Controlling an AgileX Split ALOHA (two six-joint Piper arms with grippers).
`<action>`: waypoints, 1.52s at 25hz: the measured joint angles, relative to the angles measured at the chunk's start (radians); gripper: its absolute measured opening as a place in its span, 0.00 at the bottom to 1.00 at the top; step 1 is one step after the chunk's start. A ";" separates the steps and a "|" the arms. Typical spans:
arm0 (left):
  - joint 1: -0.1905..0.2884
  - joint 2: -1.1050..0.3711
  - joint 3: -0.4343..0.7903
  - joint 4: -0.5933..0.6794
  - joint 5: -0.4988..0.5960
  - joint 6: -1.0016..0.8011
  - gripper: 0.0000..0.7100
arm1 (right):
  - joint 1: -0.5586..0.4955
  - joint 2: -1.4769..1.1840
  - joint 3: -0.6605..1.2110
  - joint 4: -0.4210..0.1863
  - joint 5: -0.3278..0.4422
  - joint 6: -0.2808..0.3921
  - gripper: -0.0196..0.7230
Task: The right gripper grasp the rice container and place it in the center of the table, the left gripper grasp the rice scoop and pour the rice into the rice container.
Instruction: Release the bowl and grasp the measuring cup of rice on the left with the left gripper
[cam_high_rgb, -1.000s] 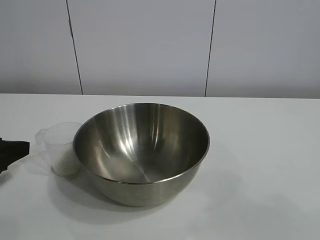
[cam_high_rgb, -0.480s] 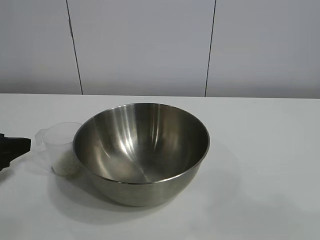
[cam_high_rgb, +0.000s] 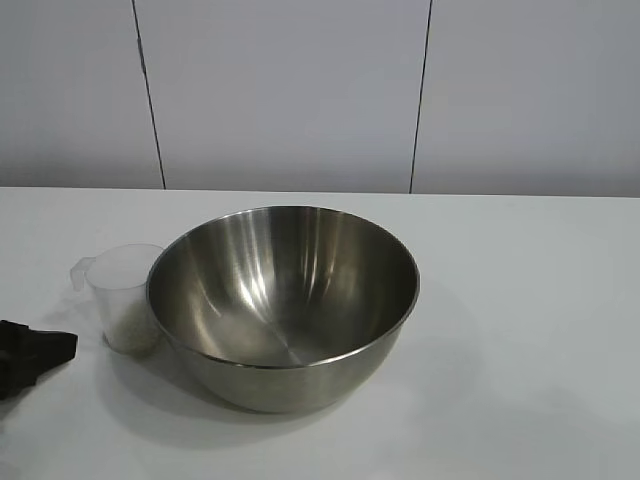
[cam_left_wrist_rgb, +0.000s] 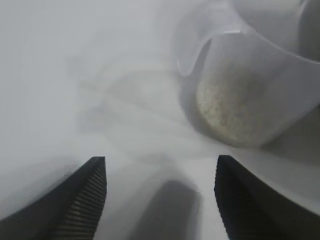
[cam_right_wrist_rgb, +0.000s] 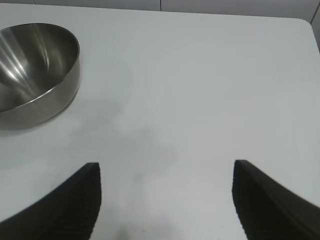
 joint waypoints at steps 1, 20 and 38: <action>0.000 0.008 -0.010 0.000 -0.003 0.001 0.64 | 0.000 0.000 0.000 0.000 0.000 0.000 0.70; 0.001 0.034 -0.125 0.003 0.002 -0.003 0.64 | 0.000 0.000 0.000 0.000 0.001 0.000 0.70; 0.001 0.008 -0.143 0.033 0.005 -0.074 0.64 | 0.000 0.000 0.000 0.000 0.001 0.000 0.70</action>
